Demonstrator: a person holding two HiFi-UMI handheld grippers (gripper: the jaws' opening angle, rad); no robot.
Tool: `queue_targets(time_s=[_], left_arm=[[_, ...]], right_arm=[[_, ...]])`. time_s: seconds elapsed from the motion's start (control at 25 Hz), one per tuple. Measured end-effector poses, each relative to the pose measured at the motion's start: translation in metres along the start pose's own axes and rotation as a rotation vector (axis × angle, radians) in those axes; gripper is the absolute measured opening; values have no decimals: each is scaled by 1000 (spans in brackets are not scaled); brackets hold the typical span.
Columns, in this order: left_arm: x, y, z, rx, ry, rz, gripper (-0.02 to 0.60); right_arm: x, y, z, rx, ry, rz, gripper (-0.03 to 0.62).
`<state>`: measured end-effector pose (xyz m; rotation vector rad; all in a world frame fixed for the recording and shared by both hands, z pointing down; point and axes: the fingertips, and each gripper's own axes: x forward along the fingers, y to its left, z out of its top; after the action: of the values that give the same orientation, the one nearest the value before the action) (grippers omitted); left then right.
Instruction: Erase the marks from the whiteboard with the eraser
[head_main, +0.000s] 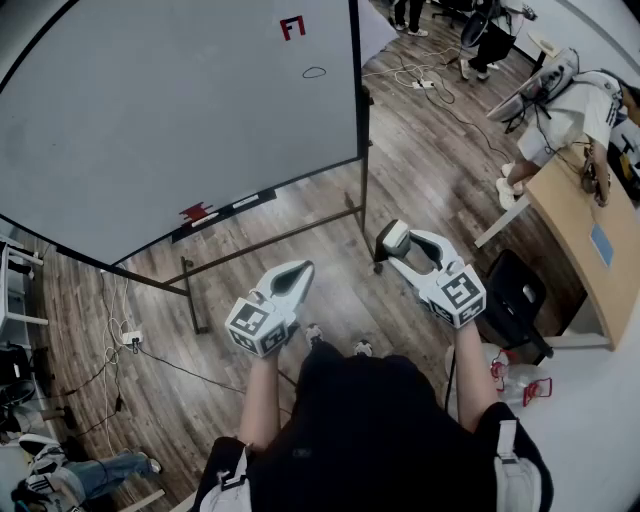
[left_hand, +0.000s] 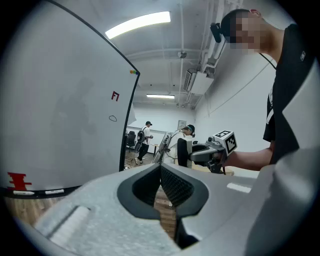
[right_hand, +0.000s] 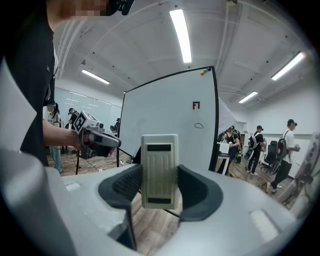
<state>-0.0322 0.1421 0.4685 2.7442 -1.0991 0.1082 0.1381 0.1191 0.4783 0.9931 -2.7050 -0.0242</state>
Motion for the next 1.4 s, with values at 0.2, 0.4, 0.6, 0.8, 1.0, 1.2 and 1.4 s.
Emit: queue_targets(time_s=[0.2,0.4,0.6,0.8,1.0,1.2,1.4], left_arm=[[-8,-4,-8,9,-14,-16,11],[-7,-8,-7,14,-23,-12,11],[-10,-5,-9,14,-21,-1,11],[-9,-7,-7,10,-21,13,11],[-8,-4,-6,9,-19,28,11],[-7,1,-9,8,-16,35,11],[3,13,-5,-14,7,41,11]], right_arm=[[-3,10,-3,-6,5,1,230],[-7,8,-4,-11,11,3,230],[-5,6,-3,27,-5,8,230],[-6,-1,-1,50,-22,2,230],[-3,-8,4,69,-45,11,230],[5,-11,-1,82,-27,20,230],[18,-18,-5,94,-14,26,230]])
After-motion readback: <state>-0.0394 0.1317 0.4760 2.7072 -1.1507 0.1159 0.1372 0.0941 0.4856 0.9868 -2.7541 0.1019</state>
